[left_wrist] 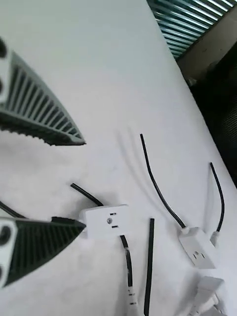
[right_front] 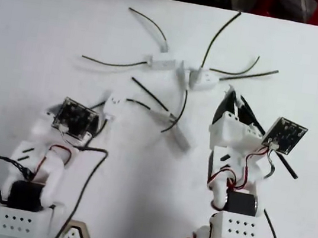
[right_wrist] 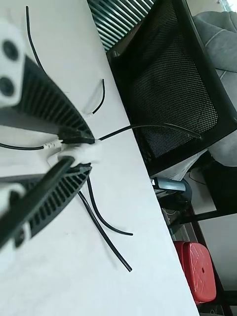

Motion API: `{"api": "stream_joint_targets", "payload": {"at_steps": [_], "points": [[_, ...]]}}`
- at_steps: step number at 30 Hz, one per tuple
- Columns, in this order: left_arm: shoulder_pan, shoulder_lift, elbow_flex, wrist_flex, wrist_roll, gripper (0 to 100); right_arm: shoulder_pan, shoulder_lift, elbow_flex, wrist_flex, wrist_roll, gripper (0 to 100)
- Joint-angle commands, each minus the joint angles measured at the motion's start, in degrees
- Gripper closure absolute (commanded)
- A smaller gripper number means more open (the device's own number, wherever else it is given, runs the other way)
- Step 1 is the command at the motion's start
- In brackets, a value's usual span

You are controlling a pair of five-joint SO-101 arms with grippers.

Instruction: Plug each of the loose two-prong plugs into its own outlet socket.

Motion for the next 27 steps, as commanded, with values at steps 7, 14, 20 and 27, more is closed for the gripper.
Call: {"api": "stream_joint_targets", "payload": {"at_steps": [7,14,20,27], "points": [[5.0,-0.3,-0.6,-1.6,0.7,76,-0.5,-0.7,-0.5,-1.2,0.2,98.1],[5.1,-0.3,-0.8,-1.8,0.4,76,-0.5,-0.7,-0.5,-1.2,0.2,98.1],[4.8,-0.3,-6.7,2.5,0.8,76,-0.5,-0.7,-0.5,-1.2,0.2,98.1],[5.1,5.7,-14.6,8.3,3.2,76,-0.5,-0.7,-0.5,-1.2,0.2,98.1]]}}
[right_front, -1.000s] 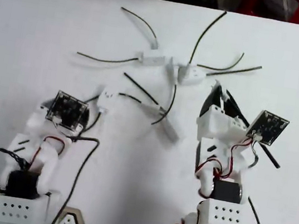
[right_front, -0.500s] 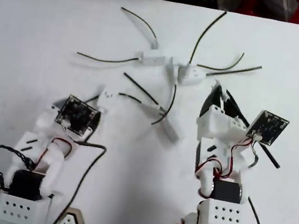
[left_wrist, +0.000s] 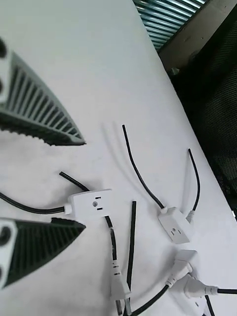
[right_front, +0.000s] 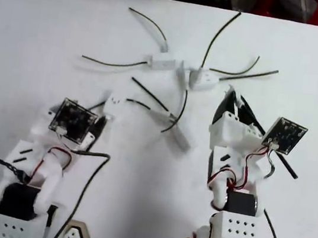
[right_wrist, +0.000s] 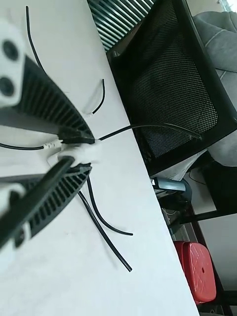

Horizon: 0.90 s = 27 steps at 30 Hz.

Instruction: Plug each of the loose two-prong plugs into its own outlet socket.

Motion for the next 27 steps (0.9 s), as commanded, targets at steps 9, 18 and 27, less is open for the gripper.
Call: {"api": "stream_joint_targets", "payload": {"at_steps": [9,18,27], "points": [[0.5,32.5,-19.3,1.0,3.8,75,-0.5,-0.7,-0.5,-1.2,0.3,98.1],[0.5,62.7,-29.5,-7.2,3.4,75,-0.5,-0.7,-0.5,-1.2,0.3,98.1],[0.5,90.6,-48.0,-7.6,3.6,76,-2.7,-0.7,0.4,-1.6,3.8,98.1]]}}
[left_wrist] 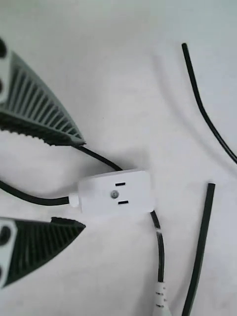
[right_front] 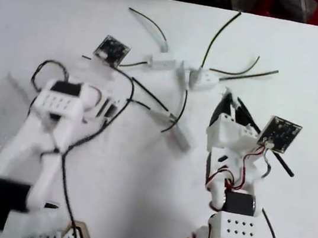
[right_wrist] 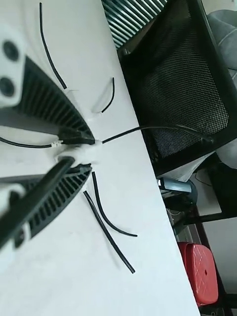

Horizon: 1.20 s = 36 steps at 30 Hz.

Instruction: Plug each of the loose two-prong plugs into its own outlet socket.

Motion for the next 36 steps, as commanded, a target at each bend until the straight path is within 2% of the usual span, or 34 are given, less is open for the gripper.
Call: {"api": "stream_joint_targets", "payload": {"at_steps": [1,7,10,18,24,27,30,36], "points": [[0.4,12.4,-11.9,-1.1,0.4,76,-0.9,-0.7,-0.7,-1.6,1.1,98.1],[0.4,24.4,-20.8,-1.0,0.2,76,-0.8,-0.8,-0.7,-1.6,1.1,98.1],[0.6,27.7,-23.3,-0.9,0.2,81,-0.8,-0.8,-0.7,-1.6,1.1,98.1],[5.8,28.3,-25.0,5.9,0.0,80,-0.7,-0.8,-0.7,-1.6,1.1,98.1],[6.1,28.4,-24.7,8.2,-0.2,80,-0.7,-0.8,-0.7,-1.6,1.1,98.1],[7.1,28.4,-24.5,10.2,-3.7,81,-0.7,-0.8,-0.7,-1.6,1.1,98.1],[7.3,28.3,-24.4,10.5,-3.9,81,-0.7,-0.8,-0.7,-1.6,1.1,98.1],[7.5,27.9,-24.4,10.4,-4.4,90,-0.7,-0.8,-0.7,-1.6,1.1,98.1]]}}
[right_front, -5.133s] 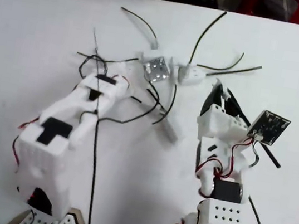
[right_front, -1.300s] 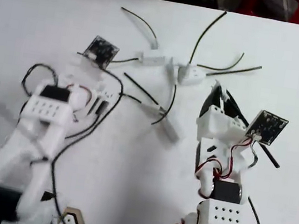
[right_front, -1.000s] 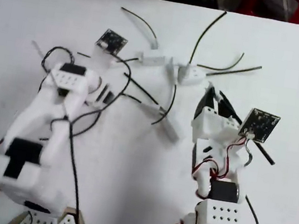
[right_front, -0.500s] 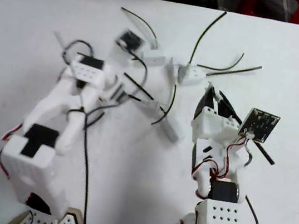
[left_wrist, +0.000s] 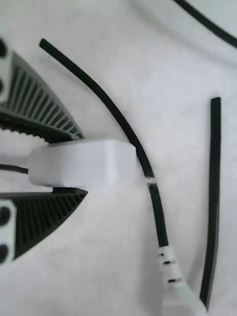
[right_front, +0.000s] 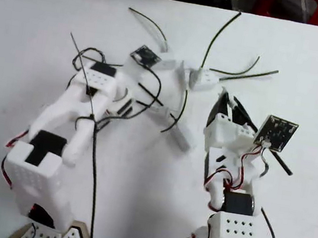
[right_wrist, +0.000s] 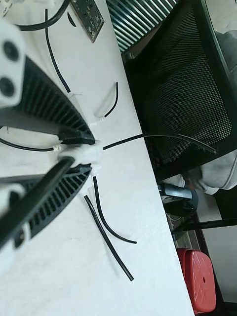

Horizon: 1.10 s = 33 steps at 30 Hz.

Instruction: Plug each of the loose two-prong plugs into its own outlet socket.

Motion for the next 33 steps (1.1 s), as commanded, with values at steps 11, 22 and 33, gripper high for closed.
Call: {"api": "stream_joint_targets", "payload": {"at_steps": [11,22,33], "points": [[1.5,-13.0,8.2,2.6,-10.9,98,-0.3,-0.8,-0.7,-1.6,0.6,98.1],[8.8,-33.5,33.4,-4.5,-19.0,97,-0.4,-0.8,-0.7,-1.6,0.6,98.1],[8.4,-50.4,36.2,0.8,-14.4,74,-0.5,-0.8,-0.7,-1.6,0.7,98.1]]}}
